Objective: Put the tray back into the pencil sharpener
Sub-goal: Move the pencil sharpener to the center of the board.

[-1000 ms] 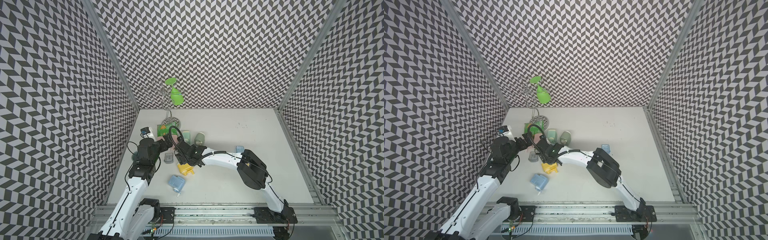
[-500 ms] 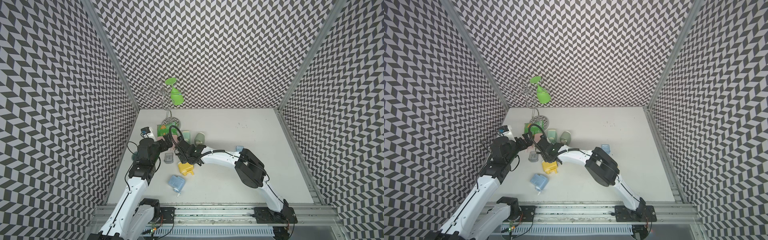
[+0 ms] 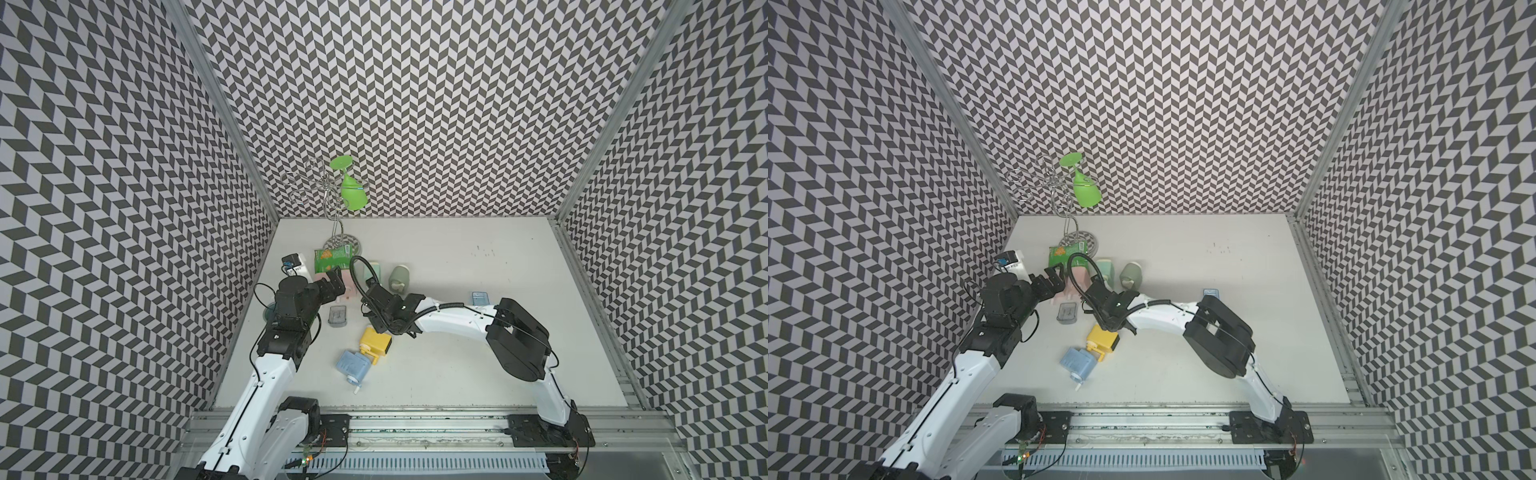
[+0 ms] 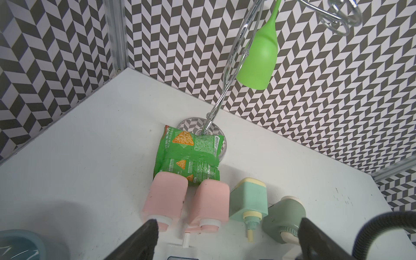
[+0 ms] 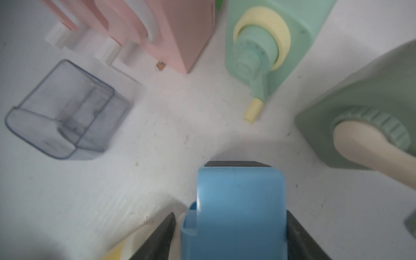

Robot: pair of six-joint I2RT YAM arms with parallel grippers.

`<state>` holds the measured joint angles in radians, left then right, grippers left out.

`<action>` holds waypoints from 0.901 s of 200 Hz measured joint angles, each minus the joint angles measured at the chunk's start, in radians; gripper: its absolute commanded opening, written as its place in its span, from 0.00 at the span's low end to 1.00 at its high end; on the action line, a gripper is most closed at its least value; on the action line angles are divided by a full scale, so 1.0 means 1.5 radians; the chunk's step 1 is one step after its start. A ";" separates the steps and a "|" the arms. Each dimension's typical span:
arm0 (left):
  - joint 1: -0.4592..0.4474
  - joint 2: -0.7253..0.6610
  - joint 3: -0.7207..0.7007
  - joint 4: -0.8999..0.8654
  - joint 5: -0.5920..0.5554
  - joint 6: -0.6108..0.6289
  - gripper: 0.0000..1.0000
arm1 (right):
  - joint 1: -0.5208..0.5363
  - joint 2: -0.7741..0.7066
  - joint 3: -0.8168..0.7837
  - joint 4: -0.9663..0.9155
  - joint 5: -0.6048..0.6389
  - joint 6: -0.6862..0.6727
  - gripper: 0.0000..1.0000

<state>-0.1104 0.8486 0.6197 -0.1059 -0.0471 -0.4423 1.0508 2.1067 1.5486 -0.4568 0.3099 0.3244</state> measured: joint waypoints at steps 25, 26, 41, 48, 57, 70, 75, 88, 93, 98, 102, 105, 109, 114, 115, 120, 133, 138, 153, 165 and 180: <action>0.000 0.000 0.000 0.000 0.000 0.000 0.98 | 0.000 -0.043 -0.064 0.010 -0.001 0.005 0.63; 0.000 0.000 0.000 0.000 0.000 0.000 0.98 | 0.000 -0.045 -0.066 0.010 -0.001 0.005 0.63; 0.000 0.000 0.000 0.000 0.000 0.000 0.98 | 0.000 -0.069 -0.100 0.013 -0.002 0.009 0.62; 0.000 0.000 0.000 0.000 0.000 0.001 0.98 | 0.000 -0.080 -0.116 0.015 -0.002 0.011 0.62; 0.000 0.000 0.000 0.000 0.000 0.002 0.98 | 0.000 -0.094 -0.135 0.017 -0.003 0.013 0.62; 0.000 0.001 0.000 0.000 0.000 0.002 0.98 | 0.000 -0.114 -0.162 0.021 -0.004 0.016 0.62; 0.000 0.001 0.000 0.000 0.000 0.002 0.97 | 0.000 -0.122 -0.174 0.024 -0.005 0.018 0.62; 0.000 0.001 0.000 0.000 0.001 0.003 0.97 | 0.000 -0.144 -0.202 0.028 -0.006 0.023 0.62; 0.000 0.001 0.000 0.001 0.002 0.003 0.96 | 0.000 -0.153 -0.214 0.029 -0.008 0.025 0.62; 0.000 0.001 -0.001 0.001 0.003 0.004 0.96 | 0.000 -0.160 -0.224 0.030 -0.009 0.026 0.62; 0.000 0.001 -0.001 0.002 0.005 0.005 0.96 | 0.000 -0.170 -0.235 0.030 -0.009 0.027 0.62; 0.000 0.001 -0.001 0.003 0.006 0.005 0.96 | 0.000 -0.175 -0.242 0.030 -0.011 0.028 0.62; 0.000 0.002 -0.002 0.004 0.007 0.006 0.96 | 0.000 -0.185 -0.254 0.031 -0.011 0.029 0.62; 0.000 0.002 -0.002 0.005 0.010 0.007 0.95 | 0.000 -0.196 -0.267 0.031 -0.012 0.030 0.62; 0.000 0.002 -0.002 0.005 0.010 0.007 0.95 | 0.000 -0.197 -0.269 0.031 -0.012 0.030 0.62; 0.000 0.002 -0.002 0.006 0.013 0.008 0.95 | 0.000 -0.208 -0.282 0.031 -0.014 0.031 0.62; 0.000 0.002 -0.003 0.010 0.020 0.012 0.95 | 0.000 -0.237 -0.316 0.031 -0.018 0.033 0.63; 0.000 0.002 -0.003 0.012 0.023 0.014 0.95 | 0.000 -0.248 -0.329 0.032 -0.022 0.034 0.63; 0.000 0.002 -0.003 0.020 0.035 0.018 0.94 | 0.000 -0.278 -0.364 0.038 -0.030 0.036 0.63; 0.000 0.002 -0.004 0.026 0.043 0.023 0.93 | 0.000 -0.298 -0.386 0.045 -0.036 0.039 0.64; 0.000 0.001 -0.010 0.037 0.054 0.027 0.92 | 0.000 -0.317 -0.405 0.046 -0.043 0.041 0.68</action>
<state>-0.1108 0.8497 0.6052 -0.0509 0.0334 -0.4011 1.0504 1.6318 0.9417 -0.3874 0.2447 0.3862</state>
